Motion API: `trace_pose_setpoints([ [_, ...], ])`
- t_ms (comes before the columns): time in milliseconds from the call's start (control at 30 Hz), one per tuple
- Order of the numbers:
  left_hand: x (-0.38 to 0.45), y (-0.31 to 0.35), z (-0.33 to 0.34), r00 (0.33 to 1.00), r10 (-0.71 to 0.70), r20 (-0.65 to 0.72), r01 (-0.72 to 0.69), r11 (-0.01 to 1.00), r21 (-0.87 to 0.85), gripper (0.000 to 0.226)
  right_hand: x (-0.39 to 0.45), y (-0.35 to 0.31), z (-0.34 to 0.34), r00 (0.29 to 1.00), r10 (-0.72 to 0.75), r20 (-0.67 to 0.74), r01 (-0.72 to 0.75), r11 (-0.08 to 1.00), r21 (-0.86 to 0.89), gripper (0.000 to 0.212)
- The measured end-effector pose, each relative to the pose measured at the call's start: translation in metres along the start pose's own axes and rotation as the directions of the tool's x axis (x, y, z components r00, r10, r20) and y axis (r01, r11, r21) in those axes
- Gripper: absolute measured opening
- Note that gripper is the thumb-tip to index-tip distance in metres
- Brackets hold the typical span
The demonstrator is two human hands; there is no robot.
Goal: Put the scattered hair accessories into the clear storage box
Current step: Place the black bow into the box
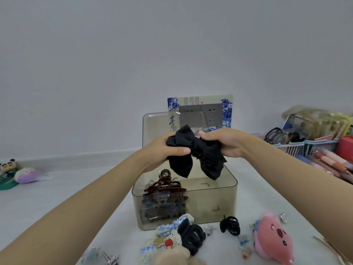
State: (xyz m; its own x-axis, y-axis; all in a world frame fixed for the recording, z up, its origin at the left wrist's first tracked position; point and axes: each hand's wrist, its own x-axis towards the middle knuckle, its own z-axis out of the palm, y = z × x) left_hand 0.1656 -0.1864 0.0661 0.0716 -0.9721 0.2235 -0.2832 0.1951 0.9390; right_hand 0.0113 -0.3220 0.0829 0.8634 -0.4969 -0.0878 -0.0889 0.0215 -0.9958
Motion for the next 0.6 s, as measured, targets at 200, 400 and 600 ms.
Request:
trace_pose_setpoints([
  [200,0.007,-0.002,-0.003,0.988,-0.113,-0.103,0.134,0.963,0.236,0.026,0.000,-0.003,0.007,0.986,-0.154,-0.067,0.111,0.895,-0.432,0.032],
  [400,0.012,-0.008,0.007,0.986,-0.142,-0.090,0.166,0.743,0.648,0.017,-0.001,0.005,0.018,0.982,-0.185,0.041,0.122,0.455,-0.882,0.042],
  [600,0.019,-0.021,0.016,0.982,-0.181,-0.059,0.156,0.593,0.790,0.020,0.009,0.023,0.020,0.988,-0.151,0.025,0.064,0.262,-0.963,0.061],
])
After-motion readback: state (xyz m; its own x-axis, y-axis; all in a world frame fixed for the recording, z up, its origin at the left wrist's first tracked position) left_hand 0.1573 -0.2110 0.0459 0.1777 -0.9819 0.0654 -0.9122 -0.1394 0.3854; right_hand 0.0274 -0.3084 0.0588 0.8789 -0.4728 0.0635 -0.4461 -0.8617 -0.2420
